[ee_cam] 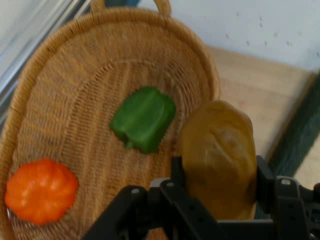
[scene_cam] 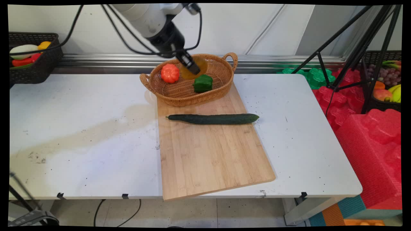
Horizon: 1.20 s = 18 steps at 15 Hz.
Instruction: Place the picked object on the cutting board
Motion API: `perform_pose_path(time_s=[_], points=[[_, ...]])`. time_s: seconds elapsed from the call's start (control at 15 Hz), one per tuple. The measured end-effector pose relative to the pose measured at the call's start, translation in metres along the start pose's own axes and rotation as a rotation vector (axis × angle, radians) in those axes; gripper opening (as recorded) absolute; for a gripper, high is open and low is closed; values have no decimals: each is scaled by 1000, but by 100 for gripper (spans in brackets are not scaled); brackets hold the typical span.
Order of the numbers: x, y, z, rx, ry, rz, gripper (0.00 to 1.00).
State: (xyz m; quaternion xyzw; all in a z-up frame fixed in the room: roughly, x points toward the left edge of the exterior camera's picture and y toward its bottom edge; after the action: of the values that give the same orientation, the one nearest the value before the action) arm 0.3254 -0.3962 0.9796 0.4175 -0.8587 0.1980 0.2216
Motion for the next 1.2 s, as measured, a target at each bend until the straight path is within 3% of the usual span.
perform_pose_path(time_s=[0.27, 0.53, 0.87, 1.2], points=[[-31, 12, -4, -31, -44, 55, 0], [-46, 45, -4, -103, -70, 144, 0], [-45, 108, 1, -208, -57, 294, 0], [-37, 145, 20, -240, -49, 393, 0]])
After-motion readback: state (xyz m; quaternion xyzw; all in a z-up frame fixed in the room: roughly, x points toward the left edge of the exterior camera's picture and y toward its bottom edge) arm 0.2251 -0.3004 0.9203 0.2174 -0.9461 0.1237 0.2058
